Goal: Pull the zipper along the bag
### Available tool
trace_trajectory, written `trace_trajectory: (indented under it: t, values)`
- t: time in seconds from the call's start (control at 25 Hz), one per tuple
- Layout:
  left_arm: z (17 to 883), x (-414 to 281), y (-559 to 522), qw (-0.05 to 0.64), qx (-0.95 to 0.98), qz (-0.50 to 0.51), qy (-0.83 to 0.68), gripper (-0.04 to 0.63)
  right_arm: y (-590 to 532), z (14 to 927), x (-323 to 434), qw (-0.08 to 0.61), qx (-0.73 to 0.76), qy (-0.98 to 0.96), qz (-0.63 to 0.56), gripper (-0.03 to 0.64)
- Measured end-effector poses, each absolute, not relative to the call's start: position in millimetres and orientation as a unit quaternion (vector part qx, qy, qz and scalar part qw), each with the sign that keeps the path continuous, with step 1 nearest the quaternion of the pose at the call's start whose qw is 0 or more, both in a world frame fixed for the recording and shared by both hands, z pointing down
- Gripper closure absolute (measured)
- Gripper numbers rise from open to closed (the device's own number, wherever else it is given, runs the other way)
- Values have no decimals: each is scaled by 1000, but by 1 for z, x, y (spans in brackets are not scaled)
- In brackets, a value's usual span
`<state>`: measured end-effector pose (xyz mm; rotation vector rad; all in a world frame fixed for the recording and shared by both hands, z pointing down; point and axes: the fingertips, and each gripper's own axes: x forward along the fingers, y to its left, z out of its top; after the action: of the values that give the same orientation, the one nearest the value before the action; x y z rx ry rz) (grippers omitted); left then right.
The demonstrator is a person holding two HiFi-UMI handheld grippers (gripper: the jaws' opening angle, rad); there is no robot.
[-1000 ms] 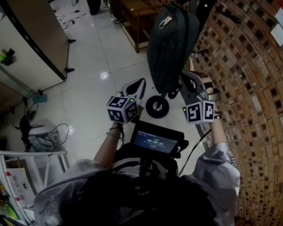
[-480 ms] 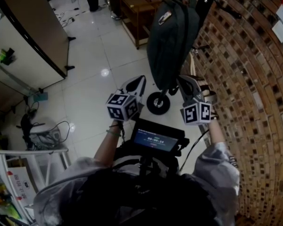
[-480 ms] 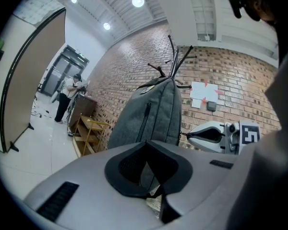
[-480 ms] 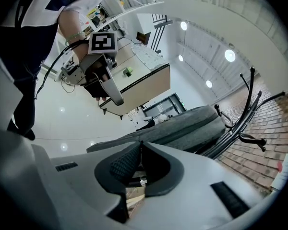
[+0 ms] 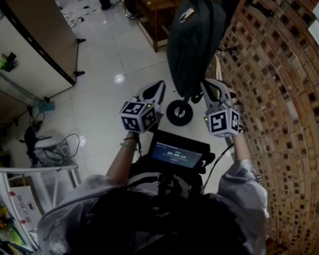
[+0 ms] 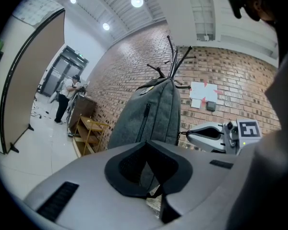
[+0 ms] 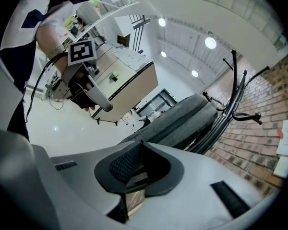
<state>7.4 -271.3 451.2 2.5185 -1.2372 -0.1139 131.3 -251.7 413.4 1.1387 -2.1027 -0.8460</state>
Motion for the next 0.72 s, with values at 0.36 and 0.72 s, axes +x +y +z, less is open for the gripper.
trace_trajectory:
  t: [0.36,0.72]
  values:
    - [451,8,-270,169,886,-40,-430,588,-226,419,158,148,514,-836,-122,586]
    - [449,28,-264,169,897,-34,-406,588,-211,451,162,48,588,-807,3,607]
